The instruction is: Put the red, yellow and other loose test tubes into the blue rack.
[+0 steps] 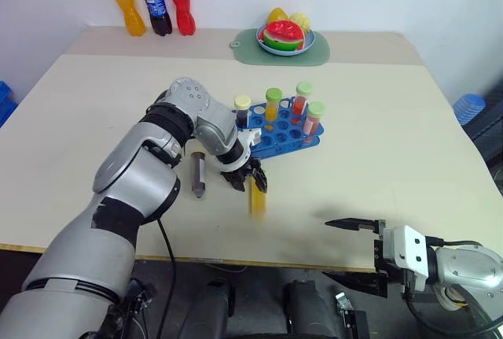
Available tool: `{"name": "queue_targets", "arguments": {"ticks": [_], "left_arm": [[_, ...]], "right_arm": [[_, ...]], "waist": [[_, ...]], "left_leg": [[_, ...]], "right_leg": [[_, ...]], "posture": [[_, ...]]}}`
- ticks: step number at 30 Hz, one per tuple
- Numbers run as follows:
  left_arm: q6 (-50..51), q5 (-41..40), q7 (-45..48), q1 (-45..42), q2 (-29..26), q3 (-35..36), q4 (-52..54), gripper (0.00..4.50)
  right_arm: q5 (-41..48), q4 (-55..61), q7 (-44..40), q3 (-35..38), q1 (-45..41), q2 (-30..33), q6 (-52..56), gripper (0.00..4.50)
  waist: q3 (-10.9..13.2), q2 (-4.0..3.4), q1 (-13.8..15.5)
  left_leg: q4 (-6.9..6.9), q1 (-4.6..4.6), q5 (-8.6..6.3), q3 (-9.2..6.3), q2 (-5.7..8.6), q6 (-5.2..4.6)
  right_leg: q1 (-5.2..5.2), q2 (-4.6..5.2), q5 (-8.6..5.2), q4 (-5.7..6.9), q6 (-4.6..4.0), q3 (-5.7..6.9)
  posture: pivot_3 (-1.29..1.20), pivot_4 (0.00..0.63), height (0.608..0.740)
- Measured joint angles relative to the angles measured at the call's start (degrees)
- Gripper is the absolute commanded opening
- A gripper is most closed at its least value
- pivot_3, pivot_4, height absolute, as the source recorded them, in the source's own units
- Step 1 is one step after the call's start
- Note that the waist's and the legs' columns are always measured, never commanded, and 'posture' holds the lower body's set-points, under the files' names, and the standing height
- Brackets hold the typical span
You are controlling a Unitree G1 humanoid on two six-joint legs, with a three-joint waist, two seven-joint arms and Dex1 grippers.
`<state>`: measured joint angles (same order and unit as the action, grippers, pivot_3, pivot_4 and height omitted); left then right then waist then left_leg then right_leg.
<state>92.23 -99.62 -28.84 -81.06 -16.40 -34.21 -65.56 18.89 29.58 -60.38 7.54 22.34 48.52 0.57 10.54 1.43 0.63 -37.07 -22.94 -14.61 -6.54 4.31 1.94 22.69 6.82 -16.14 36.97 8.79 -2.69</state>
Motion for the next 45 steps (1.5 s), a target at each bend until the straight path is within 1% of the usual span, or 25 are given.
{"name": "queue_targets", "arguments": {"ticks": [1, 2, 6, 9, 10, 11, 13, 14, 16, 17, 18, 20, 21, 22, 23, 24, 25, 27, 30, 33, 35, 38, 40, 43, 45], "left_arm": [[-0.1, 1.8, -0.1, 0.0, 1.1, 2.1, -1.4, 1.05], [0.0, 3.5, -0.2, -0.1, 1.9, 3.8, -1.9, 0.82], [0.0, 9.2, 0.1, -0.3, 3.5, 8.9, -2.8, 0.81], [0.0, 9.8, 1.3, 0.6, 2.8, 9.6, -0.5, 0.81], [0.0, 7.9, 2.2, 2.3, 0.9, 8.9, 3.1, 0.81], [0.0, 4.8, 4.0, 5.1, -2.6, 8.1, 9.2, 0.81], [-0.1, 1.8, 7.2, 9.4, -7.7, 8.8, 19.3, 0.81], [-0.5, 2.2, 10.0, 13.7, -10.1, 11.8, 28.9, 0.81], [-2.3, 4.8, 14.9, 20.0, -12.6, 16.3, 42.5, 0.81], [-4.1, 7.4, 17.4, 23.6, -14.3, 18.5, 49.4, 0.81], [-5.2, 9.4, 19.2, 25.5, -15.6, 19.7, 52.6, 0.81], [-12.1, 17.9, 26.1, 31.0, -19.8, 21.3, 64.4, 0.81], [-19.1, 25.0, 30.5, 34.6, -21.9, 21.4, 71.7, 0.81], [-24.7, 30.4, 33.4, 36.9, -22.9, 21.1, 75.9, 0.81], [-33.6, 38.9, 36.4, 40.0, -23.8, 19.7, 81.5, 0.81], [-40.5, 45.8, 38.4, 42.3, -23.3, 18.8, 84.7, 0.81], [-45.6, 50.5, 40.0, 43.8, -22.2, 18.1, 86.3, 0.81], [-54.3, 56.7, 43.6, 46.6, -18.3, 18.0, 86.5, 0.81], [-67.3, 68.1, 46.1, 48.1, -13.8, 16.0, 83.5, 0.81], [-83.4, 78.4, 47.3, 48.1, -6.5, 15.3, 73.7, 0.81], [-92.5, 83.5, 48.3, 48.0, -2.4, 15.1, 65.9, 0.81], [-101.3, 88.3, 50.3, 46.9, 1.9, 15.0, 55.6, 0.81], [-106.5, 90.3, 51.8, 46.8, 4.4, 14.9, 50.6, 0.81], [-112.0, 90.9, 53.3, 46.7, 9.0, 15.7, 42.6, 0.81], [-114.2, 91.8, 53.6, 46.4, 11.0, 15.9, 38.7, 0.81]], "right_arm": [[0.0, 0.1, 0.2, 0.0, 0.0, 0.0, 0.2, 4.5], [0.0, 0.2, 0.4, 0.0, 0.0, 0.0, 0.3, 4.5], [0.0, 0.5, 1.0, 0.0, -0.1, -0.1, 0.3, 4.5], [0.0, 0.5, 1.0, 0.0, -0.1, -0.1, 0.3, 4.5], [0.0, 0.5, 1.0, 0.0, -0.4, -0.1, 0.3, 4.5], [0.1, 0.3, 0.9, 0.1, -0.7, -0.1, 0.3, 4.5], [0.3, -0.4, 0.7, 0.3, -0.9, -0.1, 0.3, 4.5], [0.4, -1.0, 0.3, 0.3, -1.4, 0.0, 0.3, 4.5], [0.6, -2.3, -0.2, 0.2, -2.7, 0.0, 0.3, 4.5], [1.0, -2.9, -0.7, 0.3, -3.8, 0.0, 0.3, 4.5], [1.3, -3.3, -0.9, 0.3, -4.2, 0.0, 0.3, 4.5], [2.0, -4.9, -2.0, 0.3, -5.5, 0.1, 0.3, 4.5], [2.3, -5.7, -2.4, 0.2, -6.3, 0.1, 0.4, 4.5], [2.5, -6.3, -2.8, 0.1, -6.9, 0.1, 0.4, 4.5], [2.7, -7.1, -3.2, 0.1, -7.8, 0.1, 0.4, 4.5], [2.7, -7.8, -3.6, 0.0, -8.5, 0.1, 0.4, 4.5], [2.8, -8.4, -3.9, 0.0, -9.1, 0.1, 0.4, 4.5], [2.9, -9.0, -4.5, 0.0, -10.2, 0.1, 0.6, 4.5], [3.2, -9.1, -5.3, 0.0, -10.9, 0.2, 1.2, 4.5], [3.3, -9.6, -5.7, 0.0, -11.4, 0.3, 2.0, 4.5], [3.3, -9.6, -5.9, 0.1, -11.6, 0.5, 2.4, 4.5], [3.3, -9.6, -6.1, 0.7, -11.1, 1.3, 2.9, 4.5], [3.5, -9.4, -6.1, 1.8, -10.3, 1.9, 3.3, 4.5], [3.9, -8.5, -5.9, 3.5, -8.8, 2.3, 4.4, 4.5], [4.0, -7.6, -5.8, 4.2, -8.2, 2.3, 5.0, 4.5]], "waist": [[0.0, 0.01, 0.0], [0.0, 0.03, 0.1], [0.0, 0.04, 0.1], [0.0, 0.04, 0.1], [0.0, 0.04, -0.2], [0.0, 0.03, -0.8], [0.0, 0.03, -1.5], [0.0, -0.02, -1.7], [0.0, -0.03, -1.6], [0.0, -0.04, -1.6], [0.0, -0.04, -1.3], [0.0, -0.04, -1.2], [0.0, -0.04, -1.2], [0.0, -0.04, -1.1], [0.0, -0.05, -0.8], [0.0, -0.07, -0.3], [0.0, -0.08, 0.1], [-0.1, -0.15, 0.5], [-0.1, -0.15, 0.5], [-0.1, -0.18, 0.3], [-0.1, -0.2, 0.3], [-0.1, -0.2, 0.1], [-0.1, -0.22, 0.1], [-0.1, -0.22, 0.2], [-0.1, -0.21, 0.2]], "left_leg": [[-0.01, 0.0, 0.0, 0.0, 0.0, 0.0], [-0.02, 0.0, 0.0, 0.0, 0.01, 0.0], [-0.04, 0.11, 0.0, -0.01, 0.02, 0.0], [-0.05, 0.12, 0.0, -0.01, 0.02, 0.01], [-0.04, 0.12, 0.0, -0.01, -0.02, 0.01], [0.02, 0.11, 0.01, 0.01, -0.06, 0.04], [0.06, 0.02, 0.14, 0.01, -0.13, 0.26], [0.1, 0.01, 0.15, 0.07, -0.13, 0.27], [0.06, -0.02, 0.19, 0.1, -0.16, 0.35], [0.05, -0.01, 0.19, 0.13, -0.15, 0.35], [0.04, -0.01, 0.19, 0.1, -0.14, 0.34], [0.03, 0.0, 0.18, 0.11, -0.14, 0.34], [0.04, 0.0, 0.19, 0.15, -0.14, 0.35], [0.04, 0.01, 0.19, 0.17, -0.14, 0.35], [0.04, 0.02, 0.19, 0.17, -0.14, 0.35], [0.05, 0.03, 0.16, 0.22, -0.14, 0.3], [0.06, 0.04, 0.07, 0.22, -0.15, 0.14], [0.05, 0.03, 0.01, 0.16, -0.16, 0.05], [0.01, -0.05, -0.02, 0.09, -0.14, -0.02], [0.0, -0.04, -0.02, 0.11, -0.12, -0.03], [0.01, -0.04, -0.03, 0.11, -0.12, -0.05], [0.01, -0.05, -0.05, 0.11, -0.12, -0.08], [0.01, -0.04, -0.07, 0.11, -0.12, -0.11], [-0.03, -0.05, -0.07, 0.1, -0.11, -0.12], [-0.04, -0.07, -0.08, 0.1, -0.1, -0.14]], "right_leg": [[-0.01, 0.0, 0.0, 0.0, 0.0, 0.01], [-0.03, 0.0, 0.0, 0.0, 0.0, 0.01], [-0.16, 0.02, -0.01, -0.02, 0.03, 0.03], [-0.17, 0.02, 0.0, 0.0, 0.04, 0.02], [-0.13, 0.03, 0.0, 0.03, 0.03, 0.01], [-0.03, 0.02, 0.0, 0.07, 0.02, -0.03], [0.09, 0.0, 0.0, 0.14, 0.01, -0.04], [0.16, 0.01, 0.0, 0.12, 0.0, -0.11], [0.18, 0.01, 0.0, 0.13, -0.01, -0.14], [0.17, 0.01, 0.01, 0.13, -0.02, -0.15], [0.15, 0.01, 0.01, 0.15, -0.02, -0.12], [0.1, 0.0, 0.03, 0.1, -0.06, -0.11], [0.05, 0.01, 0.03, 0.04, -0.07, -0.11], [0.0, 0.02, 0.03, 0.0, -0.07, -0.11], [-0.05, 0.03, 0.04, -0.11, -0.08, -0.09], [-0.13, 0.03, 0.05, -0.23, -0.11, -0.08], [-0.19, 0.02, 0.06, -0.34, -0.13, -0.04], [-0.41, 0.02, 0.09, -0.68, -0.2, 0.1], [-0.38, 0.03, 0.15, -0.78, -0.12, 0.08], [-0.39, 0.03, 0.22, -0.8, -0.01, 0.08], [-0.38, 0.03, 0.23, -0.79, 0.01, 0.1], [-0.34, 0.02, 0.25, -0.77, 0.06, 0.09], [-0.35, 0.02, 0.27, -0.77, 0.1, 0.09], [-0.35, 0.02, 0.31, -0.77, 0.16, 0.09], [-0.35, 0.02, 0.32, -0.77, 0.19, 0.09]], "posture": [[0.0, 0.15, 0.74], [0.0, 0.15, 0.74], [0.0, 0.15, 0.74], [0.0, 0.15, 0.74], [0.0, 0.15, 0.74], [0.0, 0.15, 0.74], [0.0, 0.15, 0.74], [0.0, 0.15, 0.74], [0.0, 0.15, 0.74], [0.0, 0.15, 0.74], [0.0, 0.15, 0.74], [0.0, 0.15, 0.74], [0.0, 0.15, 0.74], [0.0, 0.15, 0.74], [0.0, 0.15, 0.74], [0.0, 0.15, 0.74], [0.0, 0.15, 0.74], [0.0, 0.15, 0.74], [0.0, 0.15, 0.74], [0.0, 0.15, 0.74], [0.0, 0.15, 0.74], [0.0, 0.15, 0.74], [0.0, 0.15, 0.74], [0.0, 0.15, 0.74], [0.0, 0.15, 0.74]]}}
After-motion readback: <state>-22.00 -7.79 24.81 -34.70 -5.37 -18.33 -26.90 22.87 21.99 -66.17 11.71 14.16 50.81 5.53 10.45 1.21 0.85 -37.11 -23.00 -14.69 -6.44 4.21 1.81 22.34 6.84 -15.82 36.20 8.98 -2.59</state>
